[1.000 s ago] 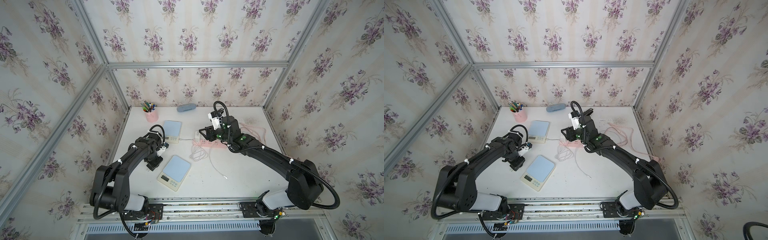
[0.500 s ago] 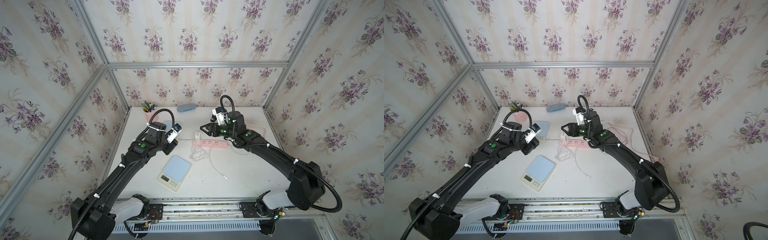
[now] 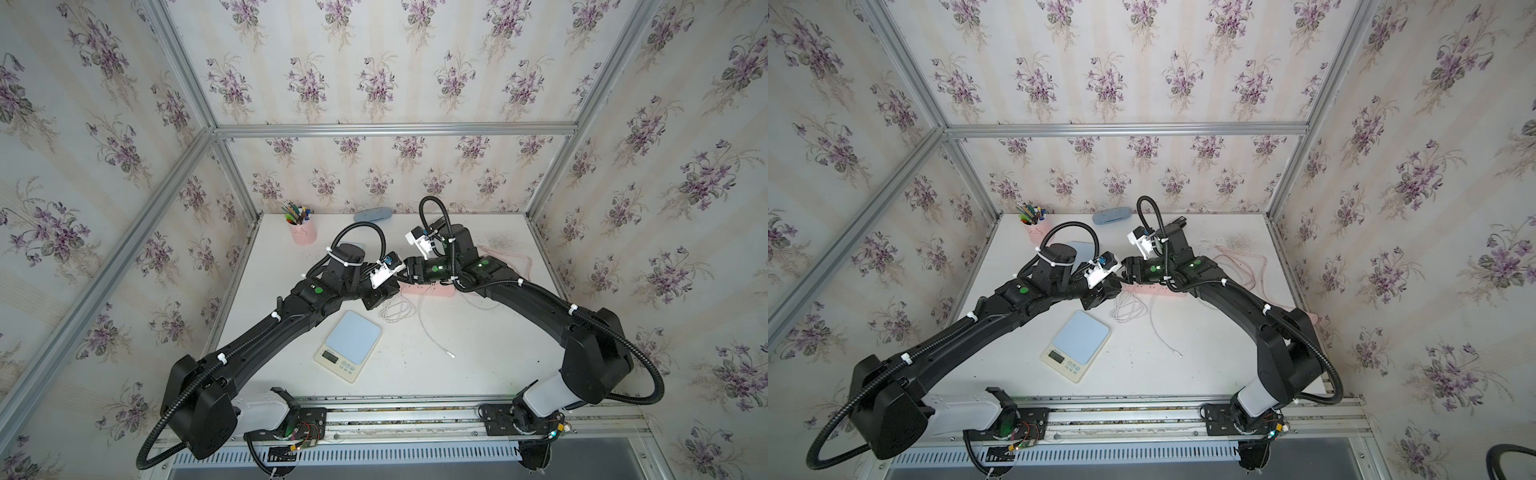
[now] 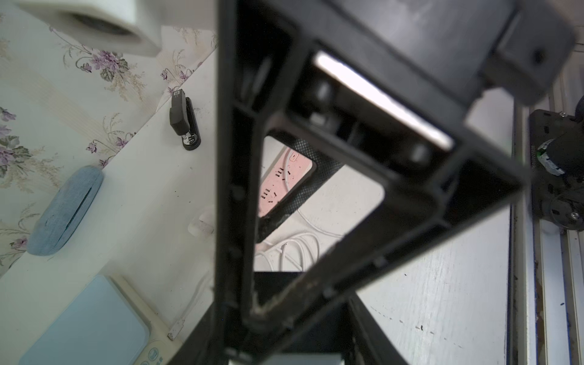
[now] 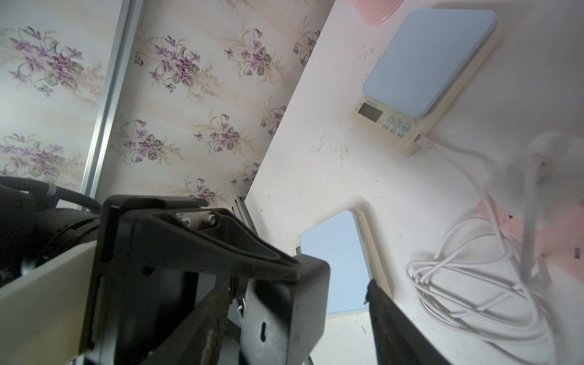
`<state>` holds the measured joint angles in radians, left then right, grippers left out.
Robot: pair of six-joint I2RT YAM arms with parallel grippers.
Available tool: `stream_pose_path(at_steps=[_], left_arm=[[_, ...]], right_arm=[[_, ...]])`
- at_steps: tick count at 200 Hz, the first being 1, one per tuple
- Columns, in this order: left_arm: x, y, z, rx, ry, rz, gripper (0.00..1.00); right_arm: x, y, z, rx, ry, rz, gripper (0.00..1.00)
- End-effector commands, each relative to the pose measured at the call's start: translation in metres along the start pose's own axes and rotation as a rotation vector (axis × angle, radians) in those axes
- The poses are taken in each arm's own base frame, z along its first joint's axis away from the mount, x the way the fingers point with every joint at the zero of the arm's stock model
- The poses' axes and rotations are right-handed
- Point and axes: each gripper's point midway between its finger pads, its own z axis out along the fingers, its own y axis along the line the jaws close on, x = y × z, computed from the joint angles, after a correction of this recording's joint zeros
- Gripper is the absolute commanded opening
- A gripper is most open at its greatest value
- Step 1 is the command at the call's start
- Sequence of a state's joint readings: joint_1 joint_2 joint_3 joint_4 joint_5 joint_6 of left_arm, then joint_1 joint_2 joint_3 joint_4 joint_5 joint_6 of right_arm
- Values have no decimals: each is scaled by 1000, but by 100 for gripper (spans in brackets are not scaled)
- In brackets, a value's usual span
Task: Charge the electronic scale
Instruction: Pick up the plug from the center of the board.
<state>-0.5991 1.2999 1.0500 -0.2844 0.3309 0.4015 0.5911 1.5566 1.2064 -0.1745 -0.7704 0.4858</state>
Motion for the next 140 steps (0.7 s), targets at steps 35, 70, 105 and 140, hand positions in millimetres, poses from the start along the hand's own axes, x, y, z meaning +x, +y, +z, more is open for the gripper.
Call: stream_pose_path(at_steps=[35,70,105,140], left_arm=[[-29,0,-3,19,-88,17,32],[-22,4,-4,-31,-54,20,32],[-20,7,5,-78,-9,52,35],[-13,16,0,-158,16,19,52]], right_arm=[[21,-5,-2,54,116,-76,71],[38,-20,3,133,233,-127,55],[56,-28,9,152,323,-151,7],[34,-28,9,192,286,-250,0]])
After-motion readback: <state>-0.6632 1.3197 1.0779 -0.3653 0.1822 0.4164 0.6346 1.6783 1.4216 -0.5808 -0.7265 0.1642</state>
